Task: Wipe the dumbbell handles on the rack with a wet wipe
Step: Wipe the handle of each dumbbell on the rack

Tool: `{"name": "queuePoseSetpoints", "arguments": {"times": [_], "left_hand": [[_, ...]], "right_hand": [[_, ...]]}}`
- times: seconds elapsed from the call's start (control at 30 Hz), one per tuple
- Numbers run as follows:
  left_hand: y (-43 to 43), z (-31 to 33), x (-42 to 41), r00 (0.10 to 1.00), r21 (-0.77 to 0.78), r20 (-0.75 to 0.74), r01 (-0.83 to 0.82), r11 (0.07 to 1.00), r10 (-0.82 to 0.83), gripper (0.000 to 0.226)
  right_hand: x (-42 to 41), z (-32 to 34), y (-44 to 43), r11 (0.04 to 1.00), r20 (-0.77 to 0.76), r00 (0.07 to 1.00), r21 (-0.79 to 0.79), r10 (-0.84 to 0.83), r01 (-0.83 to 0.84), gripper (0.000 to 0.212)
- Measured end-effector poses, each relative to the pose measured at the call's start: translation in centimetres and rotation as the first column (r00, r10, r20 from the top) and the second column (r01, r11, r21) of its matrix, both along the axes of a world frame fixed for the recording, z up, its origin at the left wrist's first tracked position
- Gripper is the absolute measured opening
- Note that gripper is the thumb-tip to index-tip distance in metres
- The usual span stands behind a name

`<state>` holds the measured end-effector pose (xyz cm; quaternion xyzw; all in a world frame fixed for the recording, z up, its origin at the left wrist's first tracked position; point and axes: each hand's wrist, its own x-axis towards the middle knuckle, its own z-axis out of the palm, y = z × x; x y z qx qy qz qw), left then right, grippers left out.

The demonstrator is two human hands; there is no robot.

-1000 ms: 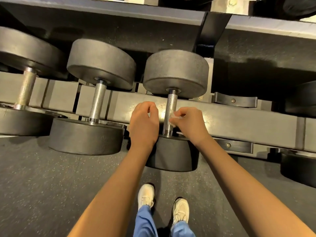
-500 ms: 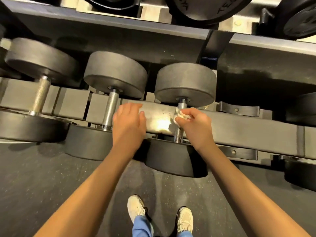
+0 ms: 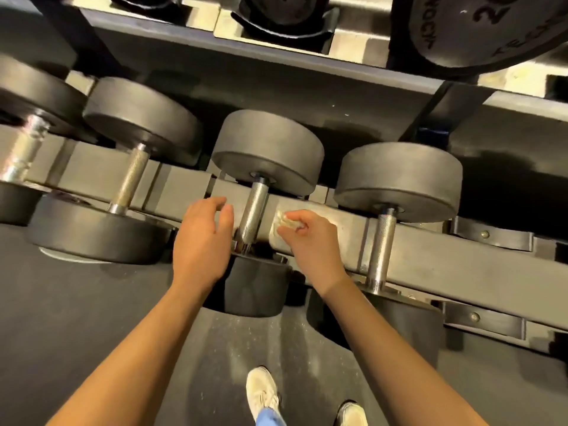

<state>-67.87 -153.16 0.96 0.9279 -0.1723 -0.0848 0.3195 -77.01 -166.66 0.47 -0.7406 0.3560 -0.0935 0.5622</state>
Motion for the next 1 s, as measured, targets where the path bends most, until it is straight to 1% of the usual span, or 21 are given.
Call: {"name": "queuePoseSetpoints", "arguments": {"times": [0.13,0.23,0.3,0.37,0.43,0.47,0.53,0.57,0.63,0.7,0.73,0.77,0.83,0.9,0.93,1.0], "left_hand": [[0.0,-0.2,0.0,0.998,-0.019,0.059,0.0,1.0,0.001,0.037],[-0.1,-0.2,-0.1,0.999,-0.035,0.05,-0.016,0.999,0.017,0.039],[-0.1,0.0,-0.1,0.999,-0.058,0.035,-0.017,0.998,0.019,0.037],[-0.1,0.1,-0.3,0.999,-0.075,0.034,-0.013,0.997,0.015,0.038],[-0.1,0.3,-0.4,1.0,-0.094,0.03,-0.004,0.996,0.007,0.044],[-0.1,0.4,-0.4,1.0,-0.103,0.027,-0.004,0.995,0.007,0.045],[0.0,0.4,-0.4,1.0,-0.119,0.025,-0.012,0.993,0.015,0.044],[0.0,0.4,-0.4,0.999,-0.125,0.027,-0.017,0.992,0.021,0.044],[0.0,0.4,-0.4,0.999,-0.134,0.034,-0.028,0.991,0.033,0.043],[0.0,0.4,-0.5,0.998,-0.144,0.032,-0.044,0.989,0.049,0.043],[0.0,0.4,-0.5,0.998,-0.146,0.031,-0.053,0.988,0.058,0.043],[-0.1,0.4,-0.5,0.997,-0.143,0.031,-0.06,0.988,0.065,0.043],[0.0,0.2,-0.5,0.997,-0.138,0.031,-0.072,0.988,0.077,0.043],[0.0,0.2,-0.5,0.996,-0.143,0.027,-0.08,0.986,0.085,0.042],[0.0,0.1,-0.4,0.996,-0.145,0.026,-0.081,0.986,0.086,0.042],[0.0,0.1,-0.5,0.996,-0.149,0.026,-0.085,0.985,0.09,0.04]], "right_hand": [[3.8,-1.0,1.3,0.997,0.021,0.997,-0.008,-0.077,0.077,0.007],[6.2,-1.8,1.4,0.981,0.072,0.978,0.023,-0.195,0.194,0.016],[7.1,-1.9,1.3,0.968,0.131,0.959,0.031,-0.252,0.25,0.016],[7.6,-2.1,1.0,0.963,0.161,0.95,0.013,-0.267,0.268,0.013],[7.7,-2.4,0.9,0.967,0.158,0.956,-0.019,-0.247,0.253,0.014],[7.5,-2.6,0.8,0.975,0.14,0.968,-0.048,-0.209,0.218,0.017],[6.5,-2.9,1.0,0.989,0.078,0.995,-0.134,-0.058,0.068,0.028],[5.7,-3.1,1.3,0.991,0.038,0.999,-0.13,0.024,-0.018,0.026],[4.1,-3.5,1.8,0.985,-0.038,0.984,-0.031,0.171,-0.173,0.01],[3.4,-4.0,1.6,0.97,-0.092,0.966,0.031,0.243,-0.241,0.007],[3.6,-4.1,1.4,0.973,-0.091,0.969,0.026,0.231,-0.229,0.008],[4.2,-4.2,1.0,0.984,-0.07,0.981,0.005,0.18,-0.18,0.008],[5.6,-4.1,0.4,0.996,0.017,0.999,-0.084,0.033,-0.032,0.011],[6.4,-3.7,0.3,0.984,0.063,0.997,-0.173,-0.034,0.045,0.016],[6.4,-3.7,0.5,0.981,0.06,0.998,-0.191,-0.021,0.032,0.016],[5.4,-3.6,1.0,0.977,0.026,0.994,-0.193,0.104,-0.097,0.01]]}}
